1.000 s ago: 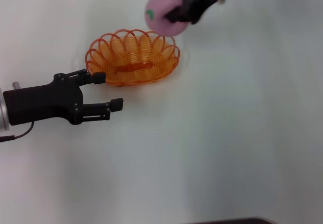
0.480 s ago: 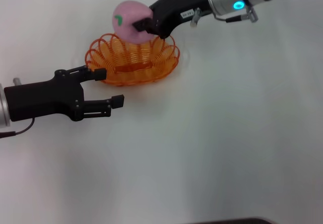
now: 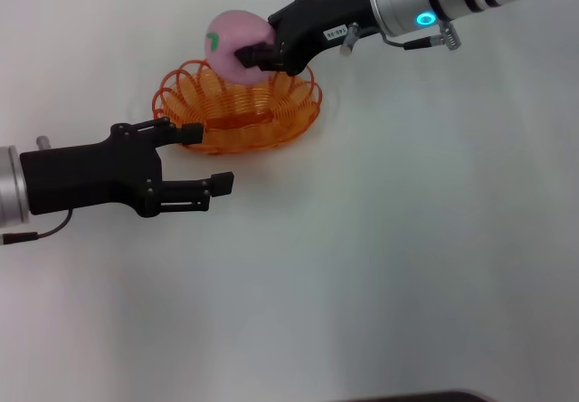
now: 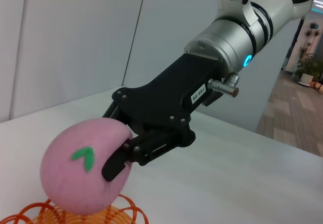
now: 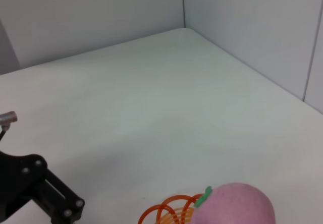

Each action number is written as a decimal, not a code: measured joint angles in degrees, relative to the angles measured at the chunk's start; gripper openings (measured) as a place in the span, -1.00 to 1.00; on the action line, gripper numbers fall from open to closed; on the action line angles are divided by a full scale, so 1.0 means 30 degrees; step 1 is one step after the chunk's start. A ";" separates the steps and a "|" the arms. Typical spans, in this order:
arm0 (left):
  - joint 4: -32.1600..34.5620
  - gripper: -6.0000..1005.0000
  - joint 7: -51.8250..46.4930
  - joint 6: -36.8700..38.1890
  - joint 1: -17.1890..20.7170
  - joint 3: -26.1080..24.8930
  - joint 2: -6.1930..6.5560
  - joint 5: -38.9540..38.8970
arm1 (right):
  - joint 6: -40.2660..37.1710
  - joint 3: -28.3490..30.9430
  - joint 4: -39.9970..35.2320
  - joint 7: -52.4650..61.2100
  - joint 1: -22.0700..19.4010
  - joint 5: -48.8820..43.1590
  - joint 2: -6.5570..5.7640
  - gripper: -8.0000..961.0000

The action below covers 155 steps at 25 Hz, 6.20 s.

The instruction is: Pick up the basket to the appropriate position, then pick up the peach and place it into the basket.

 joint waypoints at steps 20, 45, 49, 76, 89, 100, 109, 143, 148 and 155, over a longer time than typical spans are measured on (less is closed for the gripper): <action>-0.0031 0.76 -0.0054 -0.0005 0.0079 0.0053 -0.0044 0.0042 | 0.0160 0.0124 0.0286 -0.0108 -0.0033 0.0756 0.0000 0.56; 0.0060 0.76 -0.0054 -0.0001 0.0038 -0.0113 -0.0015 -0.0033 | -0.5078 0.0193 -0.7035 0.2116 -0.4696 0.0620 -0.0348 0.97; 0.0122 0.76 -0.0054 0.0001 0.0045 -0.0150 -0.0014 -0.0072 | -0.6441 0.0286 -0.9384 0.2879 -0.6808 0.0598 -0.0679 0.97; -0.0024 0.76 -0.0195 -0.0236 0.0237 -0.1177 -0.0054 -0.0165 | -1.2009 0.9570 -0.5651 -0.5798 -1.0499 0.1486 -0.0168 0.97; -0.0079 0.76 -0.0170 -0.0155 0.0373 -0.1414 -0.0073 -0.0181 | -1.1750 1.2209 -0.1512 -1.0188 -1.1091 0.1429 -0.0209 0.97; -0.0241 0.76 -0.0140 -0.0078 0.0394 -0.1413 -0.0073 -0.0166 | -1.1520 1.2260 -0.1478 -1.0193 -1.1153 0.1422 -0.0260 0.97; -0.0236 0.76 -0.0154 -0.0043 0.0390 -0.1412 -0.0073 -0.0178 | -1.1503 1.2283 -0.1462 -1.0146 -1.0990 0.1423 -0.0290 0.97; 0.0257 0.76 -0.0277 0.0248 0.0508 -0.1757 0.0001 -0.0048 | -1.1533 1.2145 -0.1431 -1.0056 -1.0927 0.1424 -0.0235 0.97; 0.0666 0.76 -0.0286 0.0265 0.0733 -0.1898 0.0090 0.0006 | -1.1566 1.2149 -0.1422 -1.0104 -1.0983 0.1424 -0.0235 0.97; 0.0845 0.76 -0.0288 0.0306 0.0842 -0.2114 0.0126 0.0026 | -1.1636 1.2156 -0.1378 -1.0161 -1.0990 0.1425 -0.0235 0.97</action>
